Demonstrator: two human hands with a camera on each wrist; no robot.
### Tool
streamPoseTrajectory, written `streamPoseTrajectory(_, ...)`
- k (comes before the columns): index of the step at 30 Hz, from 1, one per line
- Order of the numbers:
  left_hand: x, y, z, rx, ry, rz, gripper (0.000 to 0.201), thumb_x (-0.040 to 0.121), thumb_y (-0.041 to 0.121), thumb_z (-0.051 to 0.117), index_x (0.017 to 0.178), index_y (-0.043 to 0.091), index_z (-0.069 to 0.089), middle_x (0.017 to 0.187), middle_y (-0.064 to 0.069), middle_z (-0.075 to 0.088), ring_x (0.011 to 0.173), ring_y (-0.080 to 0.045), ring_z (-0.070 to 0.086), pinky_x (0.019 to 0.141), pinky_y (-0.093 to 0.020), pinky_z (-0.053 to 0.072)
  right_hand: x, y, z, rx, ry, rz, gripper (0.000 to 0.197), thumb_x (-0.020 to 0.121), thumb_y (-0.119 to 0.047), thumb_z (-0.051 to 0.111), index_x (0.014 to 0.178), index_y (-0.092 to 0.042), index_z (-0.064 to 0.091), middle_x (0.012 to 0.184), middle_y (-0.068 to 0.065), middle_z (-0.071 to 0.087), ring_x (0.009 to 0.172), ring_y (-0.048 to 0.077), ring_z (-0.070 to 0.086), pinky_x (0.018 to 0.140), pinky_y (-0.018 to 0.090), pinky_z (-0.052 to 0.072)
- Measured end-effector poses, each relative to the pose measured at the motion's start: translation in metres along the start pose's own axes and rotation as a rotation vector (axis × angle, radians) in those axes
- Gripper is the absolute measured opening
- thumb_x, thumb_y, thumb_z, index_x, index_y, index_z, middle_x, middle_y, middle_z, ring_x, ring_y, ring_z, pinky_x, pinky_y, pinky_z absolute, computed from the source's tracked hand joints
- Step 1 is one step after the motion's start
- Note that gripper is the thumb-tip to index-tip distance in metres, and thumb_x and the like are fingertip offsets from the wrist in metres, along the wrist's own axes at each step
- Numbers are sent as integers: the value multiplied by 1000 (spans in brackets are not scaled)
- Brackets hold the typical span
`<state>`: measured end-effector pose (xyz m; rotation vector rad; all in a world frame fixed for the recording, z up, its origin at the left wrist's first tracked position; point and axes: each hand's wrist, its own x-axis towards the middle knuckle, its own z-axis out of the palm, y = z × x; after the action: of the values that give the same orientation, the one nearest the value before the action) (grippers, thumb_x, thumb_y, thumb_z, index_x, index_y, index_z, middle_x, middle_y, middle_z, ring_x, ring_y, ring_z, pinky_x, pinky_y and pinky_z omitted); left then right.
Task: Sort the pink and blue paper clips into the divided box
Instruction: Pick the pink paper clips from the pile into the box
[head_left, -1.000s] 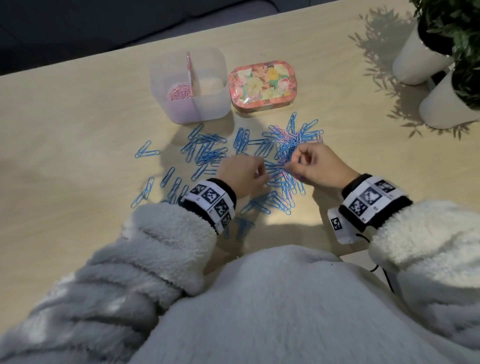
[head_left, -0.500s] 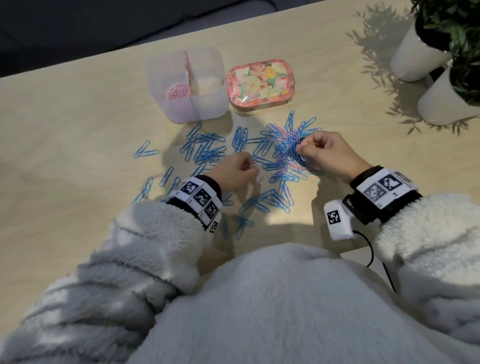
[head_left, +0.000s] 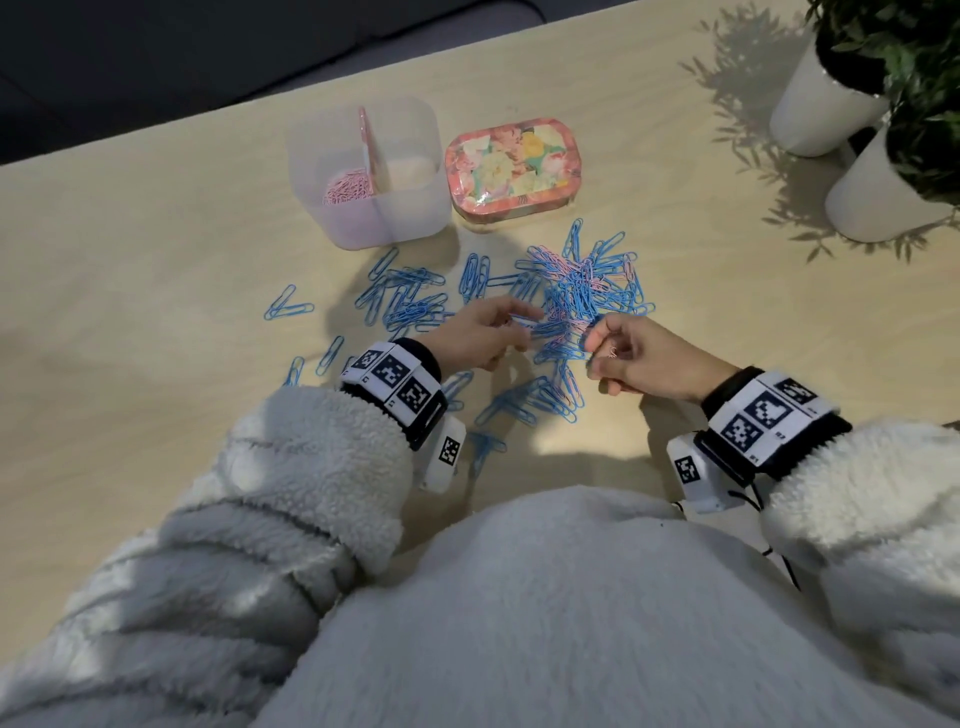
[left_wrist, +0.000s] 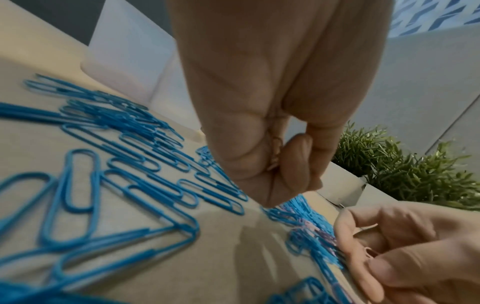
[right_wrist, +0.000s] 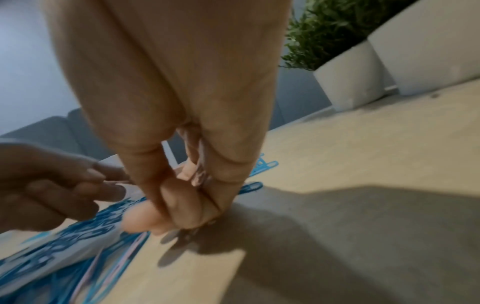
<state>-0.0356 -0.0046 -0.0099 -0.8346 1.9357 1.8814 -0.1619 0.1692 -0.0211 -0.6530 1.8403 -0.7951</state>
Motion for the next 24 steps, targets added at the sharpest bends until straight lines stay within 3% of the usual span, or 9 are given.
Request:
streamPoseTrajectory(3, 0, 3, 5, -29, 23, -90, 23, 88, 5, 40, 75, 13, 57, 58, 1, 38, 43, -8, 29, 37, -14, 22, -2, -2, 7, -92, 5, -33, 24, 87, 9, 40, 82, -10, 53, 66, 5, 56, 45, 6, 50, 47, 14, 42)
streamPoseTrajectory(5, 0, 3, 11, 86, 71, -65, 26, 88, 13, 46, 63, 15, 51, 57, 1, 37, 47, -12, 30, 40, -17, 23, -2, -3, 11, -216, 41, -81, 19, 86, -6, 55, 70, -17, 53, 60, -1, 54, 46, 2, 46, 53, 22, 39)
streamPoseTrajectory(7, 1, -1, 19, 303, 136, 19, 28, 87, 24, 55, 60, 18, 49, 56, 4, 42, 51, -11, 37, 49, -22, 31, -3, -5, 14, -504, 84, -68, 21, 80, -32, 66, 67, -20, 54, 60, -6, 55, 53, 8, 48, 57, 27, 36)
streamPoseTrajectory(9, 1, -6, 27, 496, 152, 80, 20, 80, 31, 64, 67, 19, 57, 57, 8, 48, 55, -8, 45, 58, -25, 35, -4, -7, 19, -701, 161, -36, 29, 74, -46, 68, 72, -20, 55, 69, -5, 60, 65, 18, 53, 60, 28, 36)
streamPoseTrajectory(13, 0, -12, 35, 755, 169, 138, 19, 70, 42, 72, 81, 29, 66, 72, 9, 57, 75, -14, 56, 67, -26, 41, -1, -9, 23, -566, 200, 24, 21, 72, -35, 72, 68, -21, 56, 64, -7, 58, 70, 20, 55, 64, 26, 35)
streamPoseTrajectory(16, 0, -14, 35, 854, 203, 184, 15, 73, 38, 71, 83, 28, 67, 78, 9, 60, 88, -17, 60, 71, -28, 44, -1, -9, 22, -515, 192, 63, 12, 75, -25, 69, 68, -20, 60, 64, -6, 61, 72, 19, 58, 67, 26, 40)
streamPoseTrajectory(19, -2, -11, 32, 909, 193, 182, 10, 78, 34, 67, 85, 26, 67, 81, 7, 63, 91, -19, 62, 72, -27, 43, 2, -5, 22, -572, 204, 53, 10, 77, -21, 63, 70, -15, 61, 70, 1, 67, 72, 24, 61, 70, 31, 49)
streamPoseTrajectory(22, -5, -11, 25, 915, 176, 162, 8, 82, 31, 63, 88, 26, 67, 94, 3, 69, 94, -20, 61, 77, -31, 47, 4, -4, 15, -425, 126, -6, 21, 80, -14, 61, 60, -16, 53, 57, 1, 59, 51, 9, 54, 59, 27, 45)
streamPoseTrajectory(24, -8, -12, 20, 905, 173, 157, 7, 83, 28, 61, 88, 25, 66, 86, 4, 64, 93, -20, 61, 76, -31, 47, 3, -5, 4, -190, 77, -33, 30, 82, -5, 60, 56, -15, 51, 53, 5, 53, 37, 1, 44, 46, 18, 39)
